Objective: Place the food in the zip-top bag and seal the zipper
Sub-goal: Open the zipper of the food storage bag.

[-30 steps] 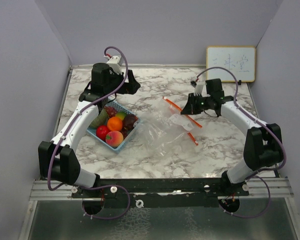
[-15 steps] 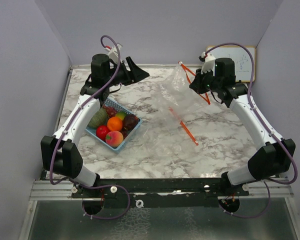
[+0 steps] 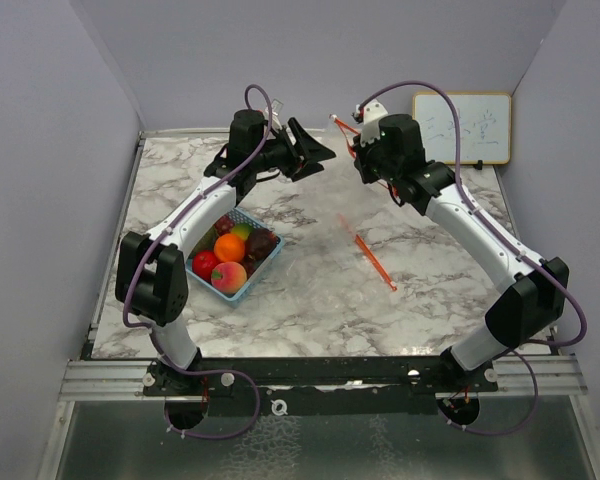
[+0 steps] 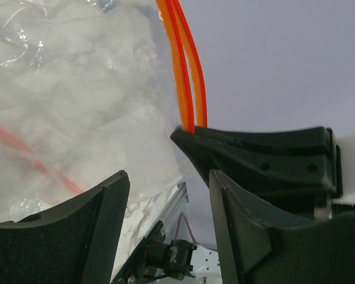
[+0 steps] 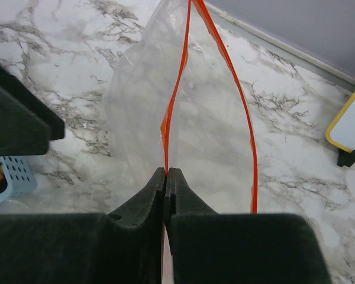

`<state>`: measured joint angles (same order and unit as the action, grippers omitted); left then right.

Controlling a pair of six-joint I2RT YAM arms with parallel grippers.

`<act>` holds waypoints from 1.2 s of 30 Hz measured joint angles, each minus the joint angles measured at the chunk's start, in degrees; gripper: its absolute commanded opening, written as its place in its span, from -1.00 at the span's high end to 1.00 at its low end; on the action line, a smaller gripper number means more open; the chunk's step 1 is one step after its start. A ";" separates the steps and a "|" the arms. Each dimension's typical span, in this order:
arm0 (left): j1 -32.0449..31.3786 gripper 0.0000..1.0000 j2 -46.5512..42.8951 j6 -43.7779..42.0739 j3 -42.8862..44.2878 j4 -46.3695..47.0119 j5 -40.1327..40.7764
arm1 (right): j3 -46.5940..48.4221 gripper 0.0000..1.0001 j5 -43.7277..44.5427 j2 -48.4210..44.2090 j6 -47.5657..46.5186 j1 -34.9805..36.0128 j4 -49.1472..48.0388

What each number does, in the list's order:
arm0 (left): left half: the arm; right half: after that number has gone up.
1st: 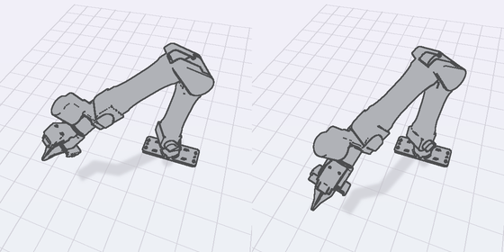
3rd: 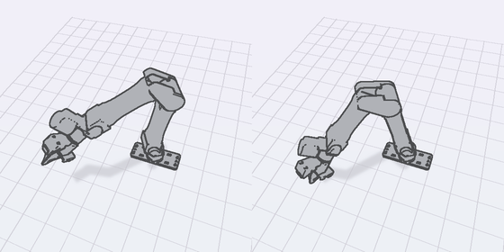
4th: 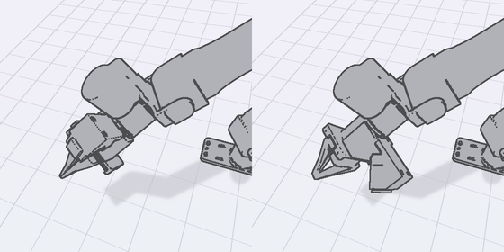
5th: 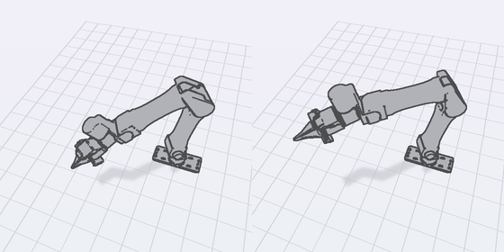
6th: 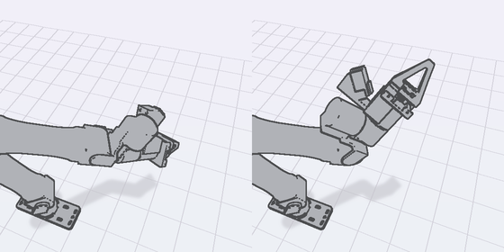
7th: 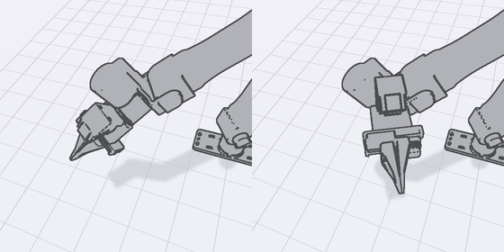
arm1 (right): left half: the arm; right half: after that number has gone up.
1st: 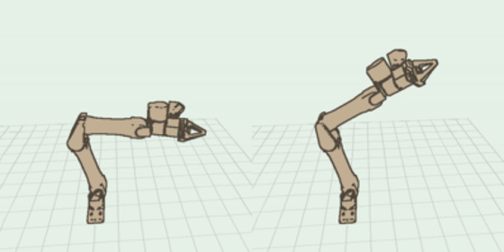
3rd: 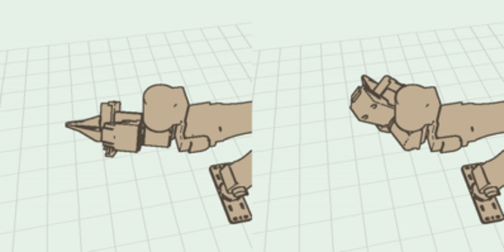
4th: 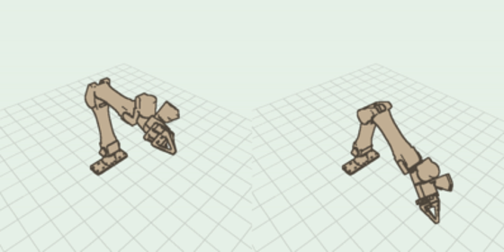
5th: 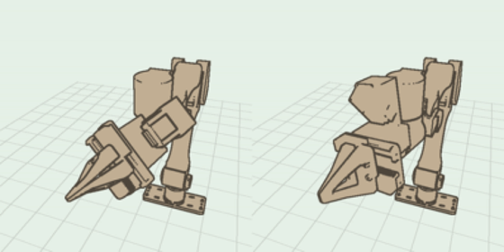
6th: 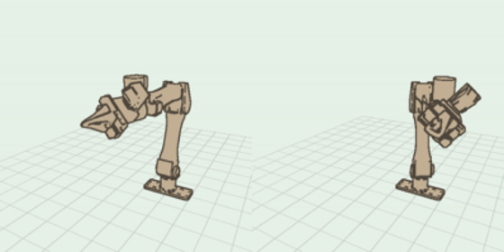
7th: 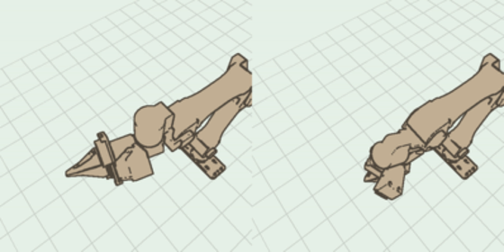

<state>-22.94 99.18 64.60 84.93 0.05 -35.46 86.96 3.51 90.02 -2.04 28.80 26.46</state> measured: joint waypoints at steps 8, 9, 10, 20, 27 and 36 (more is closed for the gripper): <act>-0.63 -0.18 4.72 3.67 2.91 -0.09 0.50 | -2.19 0.96 2.03 0.00 -0.02 5.11 -1.03; -0.72 -0.18 5.03 3.87 3.43 -0.24 0.63 | -2.38 0.96 2.05 0.00 -0.04 5.44 -1.11; -0.83 -0.18 5.20 4.07 3.80 -0.35 0.68 | -2.62 0.96 2.10 0.00 -0.11 5.73 -1.20; -2.05 -0.12 6.56 4.02 6.58 -2.16 1.53 | -3.52 0.96 2.23 -0.02 -0.24 6.80 -1.25; -3.26 0.21 8.39 0.74 8.31 -7.56 3.78 | -3.52 0.96 2.25 -0.07 -0.33 8.15 -1.22; -3.39 1.00 8.41 -2.86 8.35 -11.56 5.81 | -3.52 0.68 2.40 -0.24 -0.44 8.39 -1.14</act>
<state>-26.33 107.59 61.73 93.27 -11.51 -29.65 83.44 5.91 89.78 -2.48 37.19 25.32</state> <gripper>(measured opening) 0.018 0.025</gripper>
